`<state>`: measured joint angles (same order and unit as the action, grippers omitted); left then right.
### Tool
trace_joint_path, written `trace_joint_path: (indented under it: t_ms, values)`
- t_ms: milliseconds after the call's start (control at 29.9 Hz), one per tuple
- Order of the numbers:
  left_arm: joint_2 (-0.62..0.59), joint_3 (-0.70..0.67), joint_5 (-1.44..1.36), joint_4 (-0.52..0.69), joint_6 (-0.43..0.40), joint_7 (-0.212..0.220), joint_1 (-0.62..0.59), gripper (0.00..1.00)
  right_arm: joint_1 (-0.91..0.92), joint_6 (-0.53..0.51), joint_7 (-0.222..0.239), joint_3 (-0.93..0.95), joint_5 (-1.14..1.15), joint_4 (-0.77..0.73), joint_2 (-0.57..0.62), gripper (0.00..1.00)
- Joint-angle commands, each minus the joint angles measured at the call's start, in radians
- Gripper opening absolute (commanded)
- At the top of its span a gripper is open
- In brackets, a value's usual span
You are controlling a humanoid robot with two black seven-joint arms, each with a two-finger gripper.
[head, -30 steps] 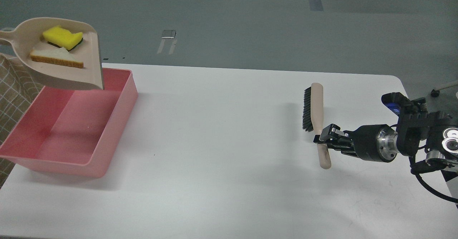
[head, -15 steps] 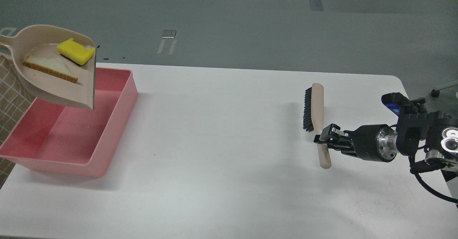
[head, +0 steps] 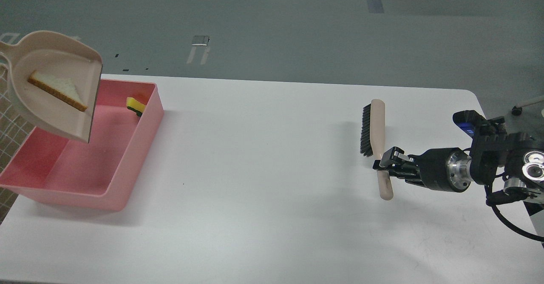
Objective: Sweep and dump garbage into bin
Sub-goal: 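Tilt the dustpan with the left gripper to dump contents into bin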
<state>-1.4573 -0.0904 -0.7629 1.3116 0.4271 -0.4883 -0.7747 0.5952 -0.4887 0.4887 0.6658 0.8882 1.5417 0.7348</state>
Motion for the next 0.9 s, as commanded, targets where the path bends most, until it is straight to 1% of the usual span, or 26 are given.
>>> trace_joint_path:
  t_ms: [0, 234, 434, 535, 568, 635, 668, 702, 769, 835, 869]
  values:
    - [0.0, 0.021, -0.076, 0.0, 0.062, 0.0, 0.0, 0.0, 0.0, 0.0, 0.0, 0.0, 0.0, 0.0, 0.0, 0.0]
    - [-0.008, 0.026, -0.188, 0.0, 0.062, 0.0, 0.0, 0.0, 0.0, 0.0, 0.0, -0.002, 0.0, 0.001, 0.0, 0.0]
    - [-0.008, 0.009, -0.168, 0.0, 0.062, 0.0, -0.018, 0.0, 0.001, 0.0, 0.0, -0.002, 0.0, 0.001, -0.008, 0.0]
    - [-0.008, -0.011, -0.078, 0.0, 0.062, 0.0, -0.034, 0.0, 0.001, 0.0, 0.0, -0.002, 0.0, 0.001, -0.008, 0.0]
    - [-0.009, -0.024, -0.029, 0.0, 0.018, 0.0, -0.043, 0.0, 0.001, 0.0, 0.0, -0.002, 0.0, 0.001, -0.008, 0.0]
    - [-0.009, -0.043, 0.025, 0.0, -0.04, 0.0, -0.054, 0.0, 0.0, 0.0, 0.0, -0.002, 0.0, 0.001, -0.008, 0.0]
    - [-0.008, -0.06, 0.077, 0.001, -0.095, 0.0, -0.057, 0.0, 0.0, 0.0, 0.0, -0.002, 0.0, 0.001, -0.008, 0.0]
    - [-0.006, -0.066, 0.101, 0.003, -0.122, 0.0, -0.057, 0.0, 0.0, 0.0, 0.0, -0.002, 0.0, 0.001, -0.009, 0.0]
    - [0.006, -0.083, 0.204, 0.008, -0.207, 0.0, -0.058, 0.0, 0.001, 0.0, 0.0, -0.002, 0.0, 0.001, -0.014, 0.0]
    - [0.015, -0.091, 0.259, 0.011, -0.246, 0.0, -0.06, 0.0, 0.003, 0.0, 0.0, 0.0, 0.0, 0.003, -0.014, 0.0]
    - [0.031, -0.101, 0.313, 0.009, -0.283, 0.0, -0.064, 0.0, 0.005, 0.0, 0.0, 0.0, 0.0, 0.003, -0.014, 0.0]
